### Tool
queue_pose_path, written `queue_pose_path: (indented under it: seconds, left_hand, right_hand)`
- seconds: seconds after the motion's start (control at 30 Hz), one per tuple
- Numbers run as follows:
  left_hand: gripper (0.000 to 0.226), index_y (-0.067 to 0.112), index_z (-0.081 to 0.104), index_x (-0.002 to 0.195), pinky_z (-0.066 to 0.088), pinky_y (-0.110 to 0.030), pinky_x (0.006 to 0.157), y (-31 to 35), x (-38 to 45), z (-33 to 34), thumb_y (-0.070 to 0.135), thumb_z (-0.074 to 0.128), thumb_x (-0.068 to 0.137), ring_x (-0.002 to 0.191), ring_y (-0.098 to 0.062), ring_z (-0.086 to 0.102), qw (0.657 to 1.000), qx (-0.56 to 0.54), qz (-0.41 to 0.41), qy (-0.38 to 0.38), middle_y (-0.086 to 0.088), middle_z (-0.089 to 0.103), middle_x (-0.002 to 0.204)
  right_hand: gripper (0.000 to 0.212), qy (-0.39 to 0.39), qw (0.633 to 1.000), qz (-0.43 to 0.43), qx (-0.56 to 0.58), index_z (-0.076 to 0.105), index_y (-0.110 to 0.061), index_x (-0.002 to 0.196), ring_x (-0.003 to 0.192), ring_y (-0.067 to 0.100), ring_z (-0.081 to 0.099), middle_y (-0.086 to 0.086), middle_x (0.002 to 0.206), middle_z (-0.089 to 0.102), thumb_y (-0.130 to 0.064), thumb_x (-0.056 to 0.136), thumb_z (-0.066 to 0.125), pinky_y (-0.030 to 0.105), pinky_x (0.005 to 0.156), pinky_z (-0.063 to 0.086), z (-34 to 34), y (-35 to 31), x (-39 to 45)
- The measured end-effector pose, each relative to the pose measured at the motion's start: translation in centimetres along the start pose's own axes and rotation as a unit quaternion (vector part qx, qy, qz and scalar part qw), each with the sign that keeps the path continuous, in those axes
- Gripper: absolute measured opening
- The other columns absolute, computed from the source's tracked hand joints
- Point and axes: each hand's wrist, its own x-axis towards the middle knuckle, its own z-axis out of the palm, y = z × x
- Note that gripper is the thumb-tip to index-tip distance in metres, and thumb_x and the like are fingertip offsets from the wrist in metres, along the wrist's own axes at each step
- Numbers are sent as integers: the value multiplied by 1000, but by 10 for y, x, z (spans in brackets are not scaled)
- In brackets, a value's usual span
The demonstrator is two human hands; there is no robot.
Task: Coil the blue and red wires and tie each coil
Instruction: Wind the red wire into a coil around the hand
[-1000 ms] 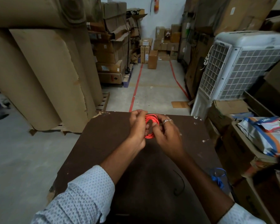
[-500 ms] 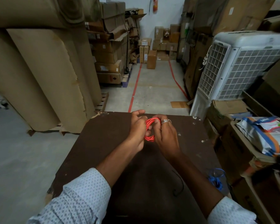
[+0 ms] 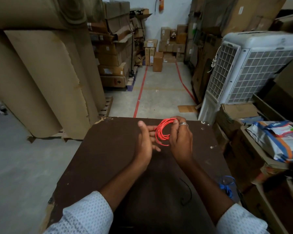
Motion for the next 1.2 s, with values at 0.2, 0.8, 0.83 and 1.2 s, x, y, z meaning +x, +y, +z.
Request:
queue_pose_path:
  seconds: [0.2,0.8,0.83,1.2]
  left_hand:
    - [32,15,64,106,55,-36,56,-30,-26,-10,45,63,92,75,-18,68,997,-13,80,0,-5,69,89]
    - [7,15,73,100,53,-17,70,-10,-13,-10,14,69,94,93,-13,67,947,154,269,79,1,66,104]
    - [8,13,73,101,54,-17,71,-12,-13,-11,13,68,95,98,-13,67,939,172,289,77,1,66,108]
    - [11,11,63,104,57,-19,71,-21,-9,-11,19,66,97,90,-6,71,945,182,273,16,4,72,100]
  right_hand:
    - [21,34,999,26,-2,60,-7,104,80,29,63,6,87,65,-14,104,41,29,70,40,0,9,6]
    - [20,14,1000,28,1,61,-7,108,84,27,62,7,91,66,-12,104,42,35,74,45,6,8,-9]
    - [20,12,999,31,3,61,-8,107,84,26,63,6,91,66,-13,105,41,37,74,47,6,8,-10]
    - [22,3,999,42,3,62,-6,110,89,24,64,7,95,67,-11,105,41,33,78,46,7,9,-15]
